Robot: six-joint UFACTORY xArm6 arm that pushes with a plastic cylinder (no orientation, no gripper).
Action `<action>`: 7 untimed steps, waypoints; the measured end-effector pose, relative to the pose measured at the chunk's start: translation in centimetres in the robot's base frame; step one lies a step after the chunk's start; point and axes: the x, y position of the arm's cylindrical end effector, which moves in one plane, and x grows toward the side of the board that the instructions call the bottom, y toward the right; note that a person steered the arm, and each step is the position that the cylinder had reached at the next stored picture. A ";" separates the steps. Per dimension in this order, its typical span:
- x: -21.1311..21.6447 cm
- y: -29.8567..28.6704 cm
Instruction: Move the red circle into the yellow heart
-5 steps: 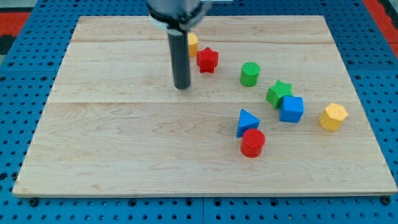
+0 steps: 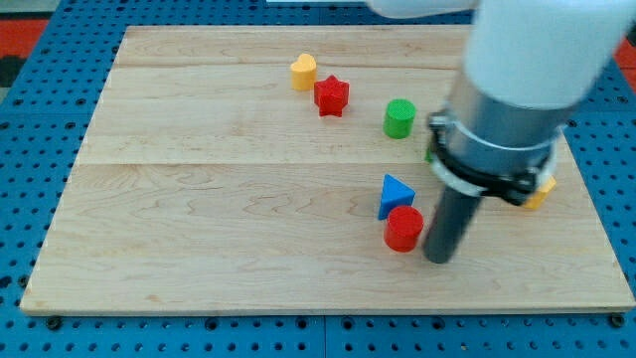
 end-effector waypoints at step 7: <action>-7.5 -16.6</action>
